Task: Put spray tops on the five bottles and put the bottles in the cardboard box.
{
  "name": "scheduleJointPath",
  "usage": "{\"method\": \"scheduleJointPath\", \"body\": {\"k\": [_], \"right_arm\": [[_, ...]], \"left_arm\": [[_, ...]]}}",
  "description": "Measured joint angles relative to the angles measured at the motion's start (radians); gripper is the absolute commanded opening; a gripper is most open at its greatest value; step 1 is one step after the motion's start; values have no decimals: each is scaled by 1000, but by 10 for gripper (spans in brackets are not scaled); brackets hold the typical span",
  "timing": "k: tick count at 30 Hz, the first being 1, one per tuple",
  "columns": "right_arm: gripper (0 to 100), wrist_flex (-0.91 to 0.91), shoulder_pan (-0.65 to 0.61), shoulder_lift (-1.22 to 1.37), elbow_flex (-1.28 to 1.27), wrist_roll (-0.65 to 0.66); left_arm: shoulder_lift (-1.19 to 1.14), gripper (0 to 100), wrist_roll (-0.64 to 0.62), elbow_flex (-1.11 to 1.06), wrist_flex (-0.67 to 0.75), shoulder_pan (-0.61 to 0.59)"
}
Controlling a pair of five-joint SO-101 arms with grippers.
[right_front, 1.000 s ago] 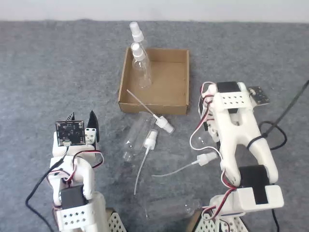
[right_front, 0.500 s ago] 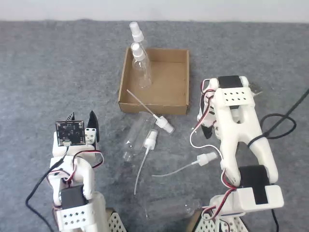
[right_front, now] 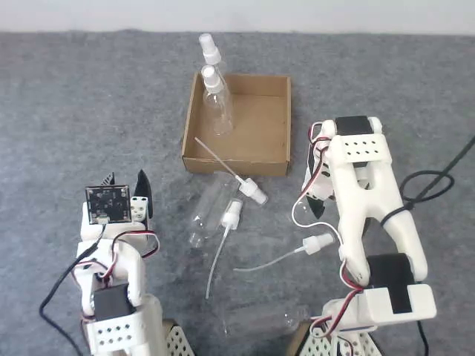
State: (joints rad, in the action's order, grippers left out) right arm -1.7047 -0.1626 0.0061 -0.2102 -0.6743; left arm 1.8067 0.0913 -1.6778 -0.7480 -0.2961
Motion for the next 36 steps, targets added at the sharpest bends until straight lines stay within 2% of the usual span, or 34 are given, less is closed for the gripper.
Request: {"method": "scheduleJointPath", "body": {"k": [6, 19, 22, 27, 31, 36], "right_arm": [[267, 0, 0, -15, 0, 121], [266, -28, -2, -236, 0, 316], [222, -31, 0, -238, 0, 364], [100, -11, 20, -238, 0, 520], [99, 66, 63, -238, 0, 637], [99, 74, 97, -238, 0, 778]], "left_arm": [[0, 171, 0, 0, 0, 0], [0, 171, 0, 0, 0, 0], [0, 171, 0, 0, 0, 0], [0, 171, 0, 0, 0, -25], [0, 172, 0, 0, 0, -37], [0, 172, 0, 0, 0, -37]]}}
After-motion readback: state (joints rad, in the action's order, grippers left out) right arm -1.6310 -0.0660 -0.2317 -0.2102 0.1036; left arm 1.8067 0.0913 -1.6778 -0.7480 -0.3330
